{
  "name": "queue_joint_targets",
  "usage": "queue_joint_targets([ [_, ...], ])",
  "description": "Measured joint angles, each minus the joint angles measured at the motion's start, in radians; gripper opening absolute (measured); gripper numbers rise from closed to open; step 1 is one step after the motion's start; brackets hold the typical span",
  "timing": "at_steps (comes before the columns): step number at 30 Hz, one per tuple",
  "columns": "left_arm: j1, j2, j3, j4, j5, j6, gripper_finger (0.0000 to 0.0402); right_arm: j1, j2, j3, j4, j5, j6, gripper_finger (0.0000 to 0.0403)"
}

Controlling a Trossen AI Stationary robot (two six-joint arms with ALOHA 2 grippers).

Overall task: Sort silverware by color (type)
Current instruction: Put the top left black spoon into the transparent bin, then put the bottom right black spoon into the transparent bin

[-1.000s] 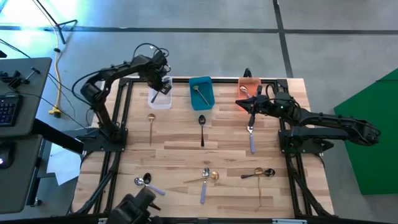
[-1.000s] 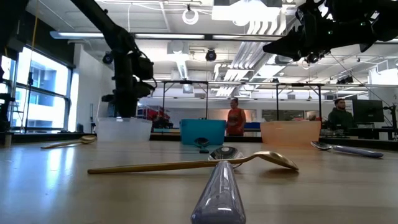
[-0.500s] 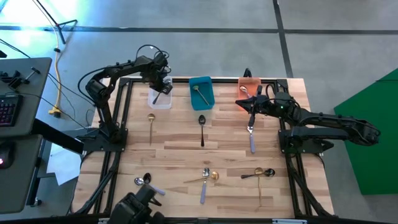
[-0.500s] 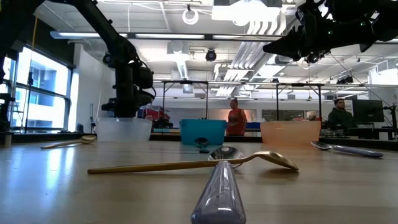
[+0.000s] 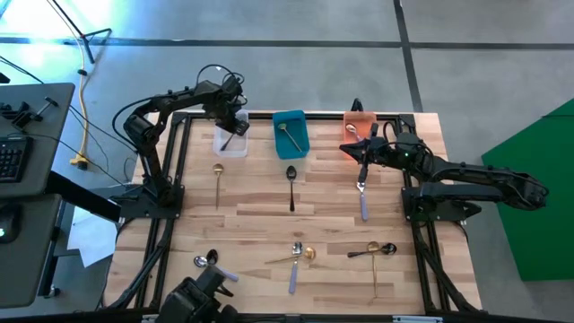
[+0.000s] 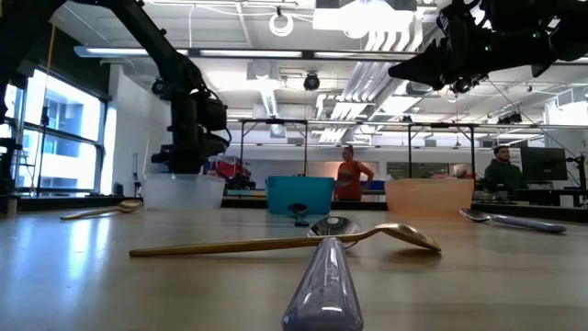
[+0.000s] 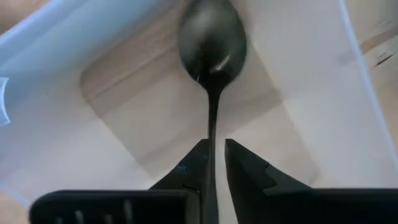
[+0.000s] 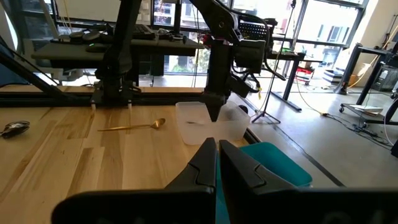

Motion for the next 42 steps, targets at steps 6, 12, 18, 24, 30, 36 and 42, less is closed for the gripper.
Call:
queue_joint_targets([
  [6,-0.021,-0.014,0.000,0.010,-0.103,0.039,0.0076,0.000,0.000,0.000,-0.040,0.000,0.000,0.0003],
  [12,-0.077,-0.097,0.000,0.065,-0.129,0.110,0.0072,0.000,0.001,0.000,-0.050,0.000,0.000,0.0003],
  [18,-0.184,-0.237,-0.126,0.305,-0.114,0.131,0.0038,0.001,0.001,0.000,-0.090,0.000,0.002,0.0003],
  [24,-0.346,-0.392,-0.322,0.545,-0.110,0.137,0.0013,0.001,0.001,0.000,-0.093,0.000,0.007,0.0003],
  [30,-0.528,-0.483,-0.430,0.613,-0.109,0.110,0.0010,0.001,0.001,0.000,-0.087,0.000,0.007,0.0003],
  [36,-0.708,-0.489,-0.478,0.690,-0.111,0.059,0.0010,0.001,0.001,0.000,-0.088,0.000,0.024,0.0003],
  [42,-0.831,-0.486,-0.603,0.957,-0.112,-0.015,0.0010,0.023,0.006,0.000,-0.091,0.064,0.029,0.0003],
])
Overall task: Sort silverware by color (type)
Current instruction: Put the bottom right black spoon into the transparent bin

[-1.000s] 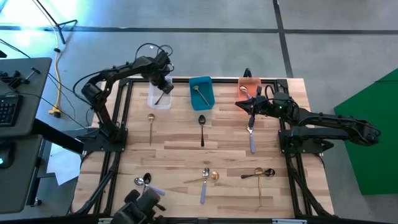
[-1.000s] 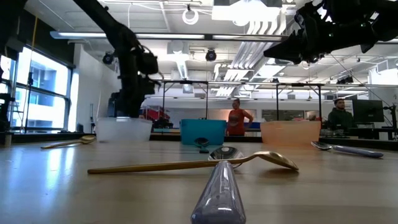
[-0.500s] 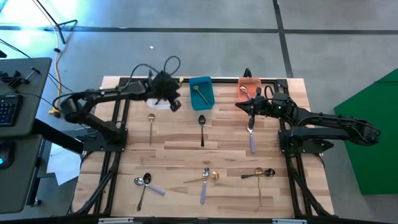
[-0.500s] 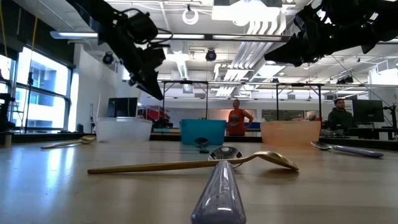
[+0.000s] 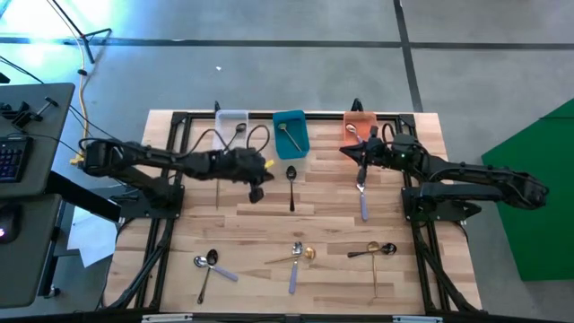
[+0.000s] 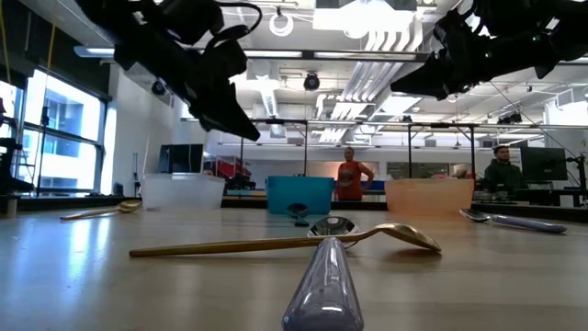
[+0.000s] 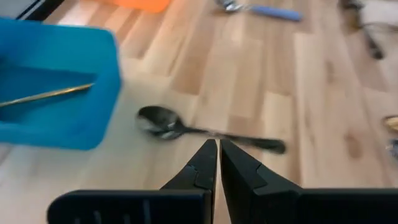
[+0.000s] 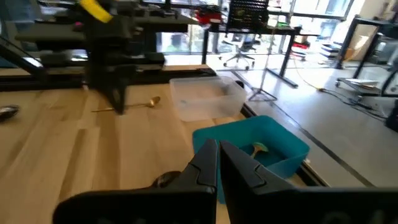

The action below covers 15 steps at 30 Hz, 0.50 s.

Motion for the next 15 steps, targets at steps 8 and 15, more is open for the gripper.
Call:
queue_joint_targets([
  [8,-0.081,0.005,-0.171,0.406,-0.030,-0.060,0.0010,0.110,0.007,0.068,-0.180,0.187,0.033,0.0003],
  [15,-0.091,0.028,-0.295,0.677,-0.049,-0.042,0.0010,0.309,0.030,0.135,-0.435,0.377,0.301,0.0003],
])
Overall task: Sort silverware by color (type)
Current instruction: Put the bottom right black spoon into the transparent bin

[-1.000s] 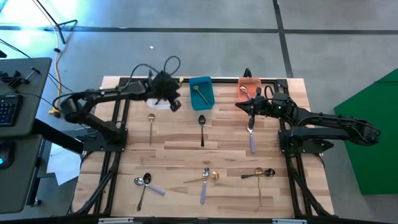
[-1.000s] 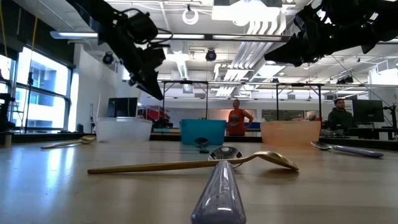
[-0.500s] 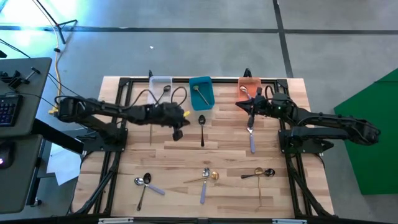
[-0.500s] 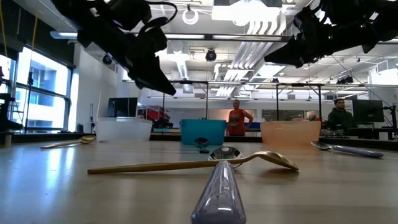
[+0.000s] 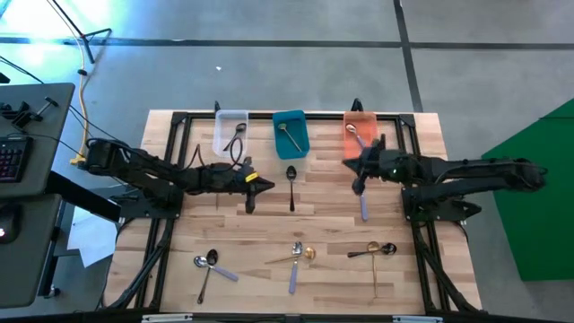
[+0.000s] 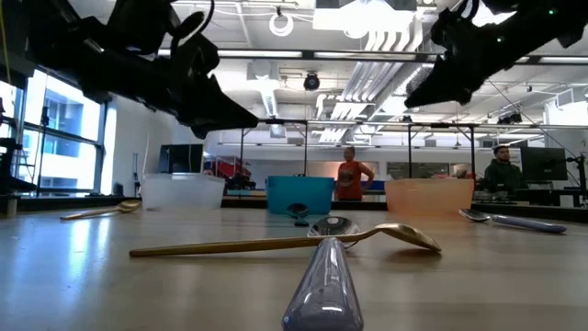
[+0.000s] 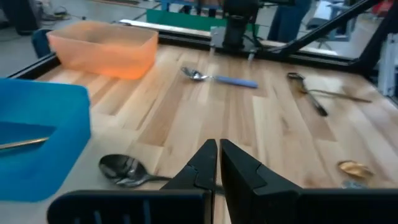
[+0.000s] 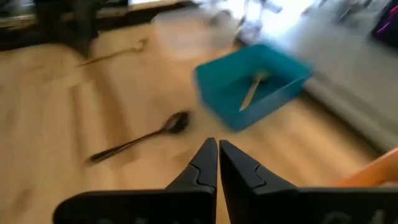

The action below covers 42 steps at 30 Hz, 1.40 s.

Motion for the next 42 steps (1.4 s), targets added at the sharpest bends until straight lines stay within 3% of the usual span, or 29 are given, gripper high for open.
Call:
queue_joint_targets([
  [10,0.010,0.000,-0.009,0.012,-0.024,0.104,0.0010,0.321,0.136,0.012,-0.283,0.009,0.479,0.0008],
  [15,0.018,0.000,-0.008,0.025,-0.024,0.105,0.0010,0.434,0.237,0.086,-0.357,-0.004,0.594,0.0036],
  [31,0.018,0.000,-0.008,0.052,-0.021,0.103,0.0010,0.629,0.591,0.393,-0.569,-0.273,0.639,0.0151],
  [42,0.018,0.000,-0.008,0.052,-0.019,0.085,0.0010,0.702,0.747,0.410,-0.604,-0.363,0.550,0.0161],
])
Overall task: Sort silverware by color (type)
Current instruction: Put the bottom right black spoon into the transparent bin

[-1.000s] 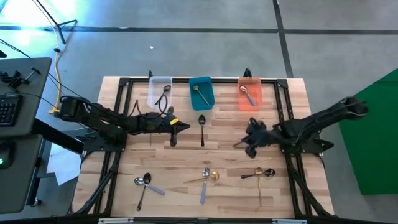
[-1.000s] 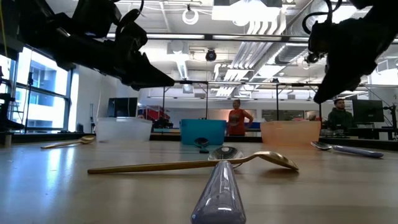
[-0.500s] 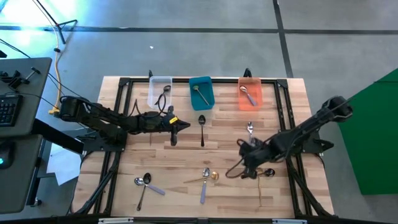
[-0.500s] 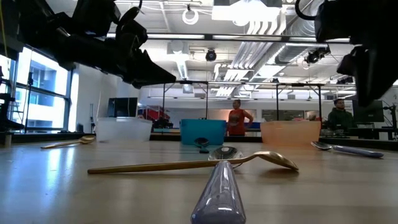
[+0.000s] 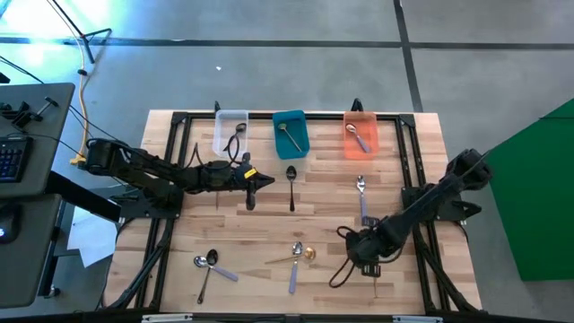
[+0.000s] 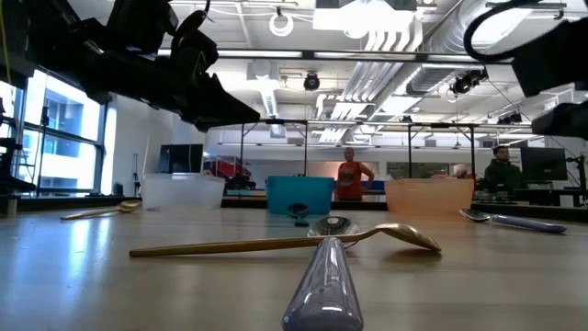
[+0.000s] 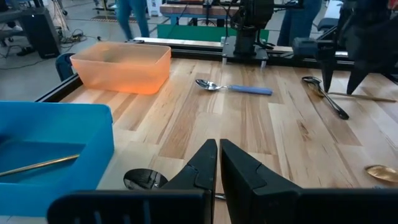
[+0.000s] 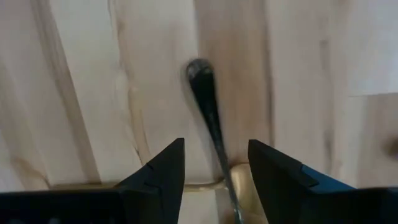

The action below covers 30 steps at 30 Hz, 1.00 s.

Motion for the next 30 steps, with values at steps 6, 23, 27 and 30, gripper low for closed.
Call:
queue_joint_targets([
  [6,0.000,0.000,0.000,-0.001,0.001,-0.005,0.0010,0.000,0.091,0.000,0.018,-0.021,-0.056,0.0161],
  [23,0.000,0.000,0.000,-0.005,0.015,-0.008,0.0010,-0.022,0.130,0.003,0.017,-0.039,-0.111,0.0026],
  [27,0.000,0.000,0.000,-0.005,0.017,-0.008,0.0010,-0.023,0.134,0.031,-0.011,-0.040,-0.121,0.0007],
  [30,0.000,0.000,0.000,-0.004,0.017,-0.007,0.0010,-0.023,0.139,0.056,-0.032,-0.034,-0.121,0.0006],
])
